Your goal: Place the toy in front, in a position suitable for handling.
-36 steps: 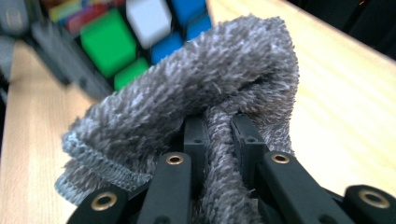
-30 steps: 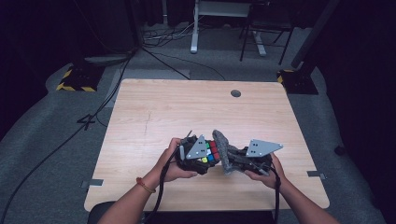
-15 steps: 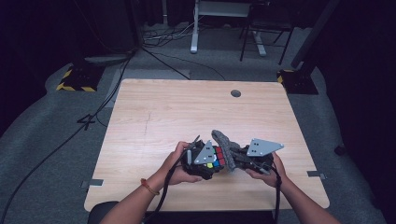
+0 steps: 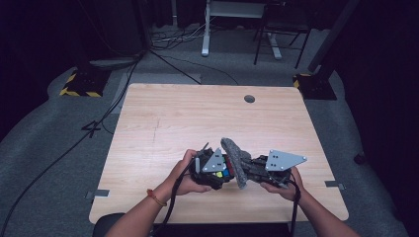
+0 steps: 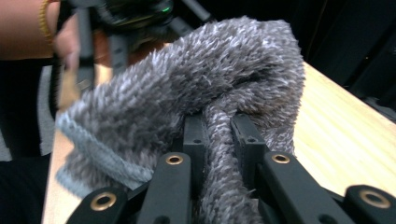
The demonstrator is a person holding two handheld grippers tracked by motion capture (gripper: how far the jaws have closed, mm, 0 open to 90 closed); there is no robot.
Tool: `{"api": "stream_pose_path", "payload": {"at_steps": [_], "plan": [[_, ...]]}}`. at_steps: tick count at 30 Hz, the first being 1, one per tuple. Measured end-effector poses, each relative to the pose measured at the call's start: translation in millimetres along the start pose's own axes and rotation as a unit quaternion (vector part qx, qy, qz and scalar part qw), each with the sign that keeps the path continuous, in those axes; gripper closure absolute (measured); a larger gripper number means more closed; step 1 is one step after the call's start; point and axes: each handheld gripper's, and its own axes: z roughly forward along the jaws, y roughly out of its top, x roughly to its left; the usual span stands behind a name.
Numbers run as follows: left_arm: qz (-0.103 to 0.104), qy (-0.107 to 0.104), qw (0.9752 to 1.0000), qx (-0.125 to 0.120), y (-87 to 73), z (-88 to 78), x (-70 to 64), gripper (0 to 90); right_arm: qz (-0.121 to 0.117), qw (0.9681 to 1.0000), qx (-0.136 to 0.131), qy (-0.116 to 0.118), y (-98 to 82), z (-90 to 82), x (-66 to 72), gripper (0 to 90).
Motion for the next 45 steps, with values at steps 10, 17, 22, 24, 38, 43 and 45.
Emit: {"api": "stream_pose_path", "payload": {"at_steps": [10, 17, 22, 24, 38, 43, 45], "plan": [[-0.002, 0.015, 0.9994, -0.03, 2.2, -21.1, 7.9, 33.4, 0.013, 0.998, 0.062, 0.001, -19.1, 18.9, -6.0, 79.1], [-0.013, 0.024, 0.9995, -0.014, -7.9, -20.3, 15.2, 33.4, -0.009, 0.9996, 0.021, 0.016, -8.5, 12.0, 6.4, 78.9], [-0.014, -0.001, 0.9999, -0.005, -6.4, -5.0, 7.4, 33.4, -0.012, 0.9999, 0.003, 0.005, -3.9, 4.6, 6.2, 78.9], [-0.001, -0.001, 1.0, 0.008, -3.1, 2.5, 1.6, 33.4, -0.006, 1.0, 0.001, 0.0, -3.6, 2.7, 2.7, 78.8], [0.009, 0.0, 0.9999, 0.007, 2.0, 2.6, -1.4, 33.2, 0.009, 0.9999, -0.002, 0.008, -9.7, 2.7, -5.2, 79.0], [0.023, 0.005, 0.9993, 0.027, 4.4, 12.2, -7.4, 33.1, 0.001, 0.9997, -0.018, 0.018, -2.0, 0.8, 2.5, 79.1], [0.032, 0.002, 0.9987, 0.04, 6.1, 19.8, -11.0, 33.3, -0.007, 0.9995, -0.014, 0.026, 1.9, 3.4, 7.7, 79.1]]}}
